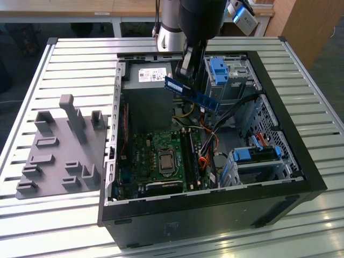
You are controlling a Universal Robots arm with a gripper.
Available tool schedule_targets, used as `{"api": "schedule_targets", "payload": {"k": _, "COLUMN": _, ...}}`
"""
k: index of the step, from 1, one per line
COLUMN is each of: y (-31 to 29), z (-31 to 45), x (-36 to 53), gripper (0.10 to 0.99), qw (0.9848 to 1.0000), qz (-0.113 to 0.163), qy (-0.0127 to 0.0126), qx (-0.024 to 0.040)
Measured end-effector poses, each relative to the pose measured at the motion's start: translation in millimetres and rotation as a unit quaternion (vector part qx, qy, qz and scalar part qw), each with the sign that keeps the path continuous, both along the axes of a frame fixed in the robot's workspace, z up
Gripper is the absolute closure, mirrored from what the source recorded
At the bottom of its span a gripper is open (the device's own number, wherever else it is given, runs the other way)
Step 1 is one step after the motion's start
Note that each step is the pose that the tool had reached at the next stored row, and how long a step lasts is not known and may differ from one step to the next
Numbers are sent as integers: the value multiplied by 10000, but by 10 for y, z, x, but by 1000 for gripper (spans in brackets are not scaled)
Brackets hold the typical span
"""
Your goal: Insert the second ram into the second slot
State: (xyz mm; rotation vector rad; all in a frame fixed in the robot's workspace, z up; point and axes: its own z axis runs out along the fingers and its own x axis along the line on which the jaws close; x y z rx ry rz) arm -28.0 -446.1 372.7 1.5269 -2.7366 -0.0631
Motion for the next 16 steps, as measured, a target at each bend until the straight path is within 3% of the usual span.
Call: {"api": "schedule_targets", "payload": {"k": 16, "y": 0, "z": 0, "x": 0, "gripper": 949, "qw": 9992, "qz": -411, "qy": 0, "qx": -1}}
